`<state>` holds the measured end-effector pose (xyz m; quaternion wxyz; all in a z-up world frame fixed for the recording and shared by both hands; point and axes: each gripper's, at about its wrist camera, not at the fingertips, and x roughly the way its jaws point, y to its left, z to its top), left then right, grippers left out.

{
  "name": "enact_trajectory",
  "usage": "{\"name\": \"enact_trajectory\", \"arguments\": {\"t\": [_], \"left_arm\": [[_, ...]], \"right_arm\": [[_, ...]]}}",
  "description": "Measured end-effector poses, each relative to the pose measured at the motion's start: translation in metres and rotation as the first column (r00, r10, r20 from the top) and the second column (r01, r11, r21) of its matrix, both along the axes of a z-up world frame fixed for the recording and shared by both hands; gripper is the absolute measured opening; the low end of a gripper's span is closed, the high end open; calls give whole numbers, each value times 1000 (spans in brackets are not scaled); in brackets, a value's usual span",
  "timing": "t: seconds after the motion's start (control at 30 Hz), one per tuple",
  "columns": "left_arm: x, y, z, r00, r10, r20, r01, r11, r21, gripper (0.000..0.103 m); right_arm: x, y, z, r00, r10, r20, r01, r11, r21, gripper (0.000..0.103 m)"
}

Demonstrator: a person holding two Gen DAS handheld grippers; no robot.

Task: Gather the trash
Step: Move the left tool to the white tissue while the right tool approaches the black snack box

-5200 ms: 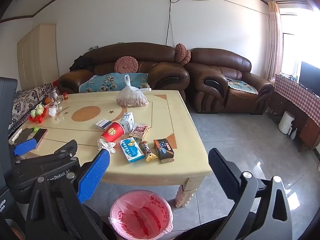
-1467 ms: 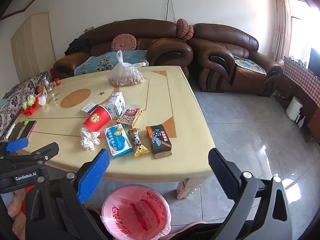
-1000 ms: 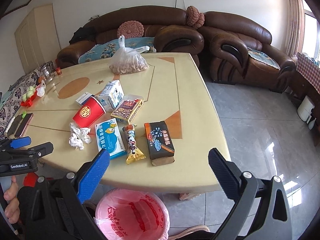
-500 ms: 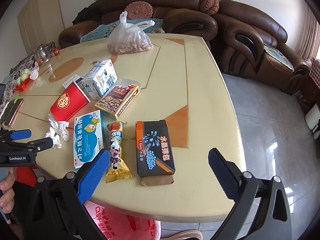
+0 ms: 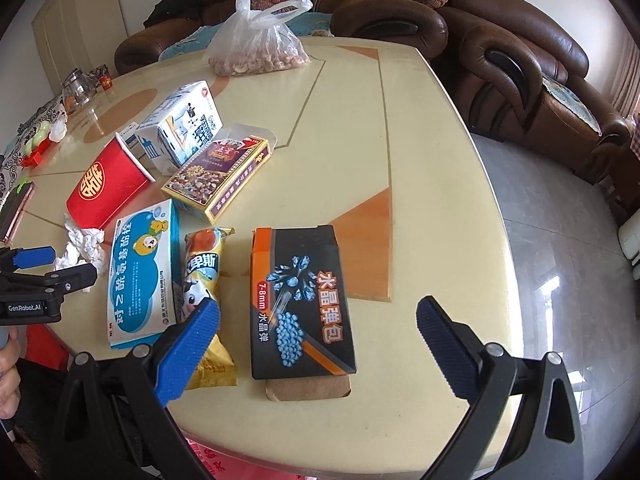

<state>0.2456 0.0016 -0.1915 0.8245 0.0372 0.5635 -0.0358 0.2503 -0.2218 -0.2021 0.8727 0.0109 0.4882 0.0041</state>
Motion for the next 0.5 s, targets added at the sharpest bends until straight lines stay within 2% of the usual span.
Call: {"name": "enact_trajectory", "arguments": {"t": [0.1, 0.23, 0.4, 0.5], "left_arm": [[2, -2, -3, 1000, -9, -2, 9, 1000, 5, 98], [7, 0, -8, 1000, -10, -14, 10, 1000, 5, 98], [13, 2, -13, 1000, -16, -22, 15, 1000, -14, 98], [14, 4, -13, 1000, -19, -11, 19, 1000, -12, 97]], "right_arm": [[3, 0, -5, 1000, 1, -9, -1, 1000, -6, 97], [7, -2, -12, 1000, 4, -25, -4, 1000, 4, 89], [10, -2, -22, 999, 9, -39, -9, 1000, 1, 72], [9, -1, -20, 1000, 6, -14, -6, 1000, -15, 61]]}}
